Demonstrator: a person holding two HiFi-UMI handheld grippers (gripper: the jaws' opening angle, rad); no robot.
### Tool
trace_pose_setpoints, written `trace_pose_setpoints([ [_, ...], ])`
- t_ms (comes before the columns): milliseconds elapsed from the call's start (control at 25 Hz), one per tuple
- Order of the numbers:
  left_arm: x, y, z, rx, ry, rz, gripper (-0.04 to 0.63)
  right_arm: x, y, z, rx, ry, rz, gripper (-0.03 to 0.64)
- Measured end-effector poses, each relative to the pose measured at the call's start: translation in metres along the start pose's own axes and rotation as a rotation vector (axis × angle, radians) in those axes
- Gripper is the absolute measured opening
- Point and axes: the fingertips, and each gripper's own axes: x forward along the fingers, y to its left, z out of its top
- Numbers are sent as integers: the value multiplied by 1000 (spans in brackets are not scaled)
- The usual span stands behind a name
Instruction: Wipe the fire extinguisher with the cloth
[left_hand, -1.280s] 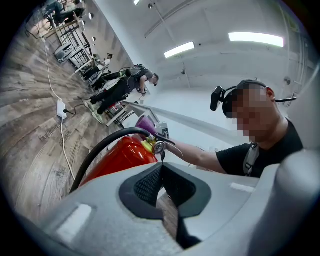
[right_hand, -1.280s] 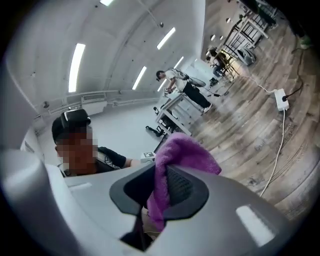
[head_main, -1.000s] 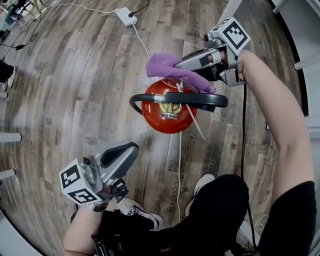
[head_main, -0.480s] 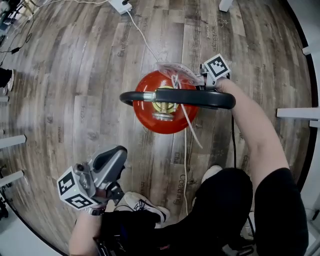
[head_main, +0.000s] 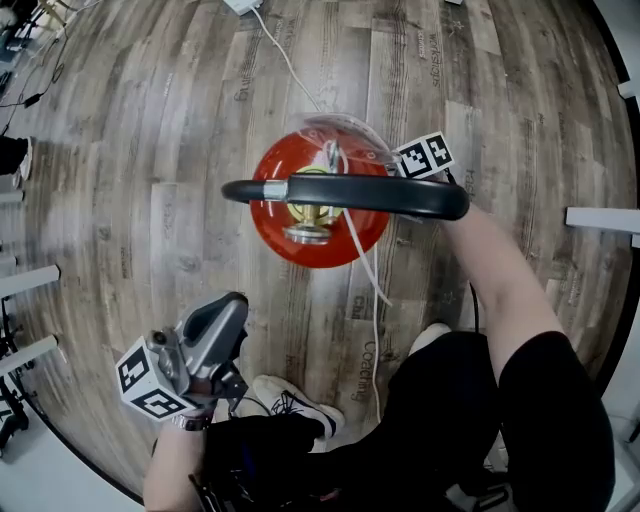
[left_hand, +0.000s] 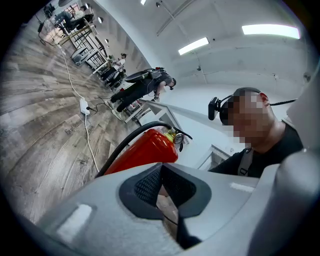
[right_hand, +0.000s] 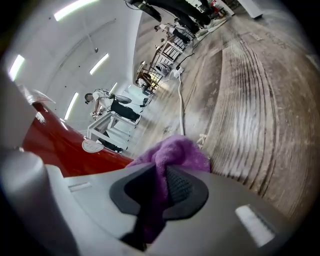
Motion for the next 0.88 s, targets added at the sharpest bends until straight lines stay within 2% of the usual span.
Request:
trace_pose_setpoints([
  [160, 5, -4, -2, 2, -2, -9, -3, -7, 11, 3, 14, -28, 30, 51],
  [320, 9, -12, -1, 12, -6, -30, -3, -34, 60, 22, 42, -93, 237, 51],
  [440, 13, -18, 4, 16, -12, -52, -3, -68, 110, 41, 19, -174, 393, 51],
  [520, 18, -23, 8, 21, -23, -74, -3, -93, 140, 48, -2, -230, 464, 51],
  [680, 38, -35, 13, 38, -28, -145, -3, -134, 180, 37, 4, -307, 539, 51],
  [880, 70, -61, -13, -12, 52, -261, -2, -190, 217, 0, 13, -363, 571, 52],
])
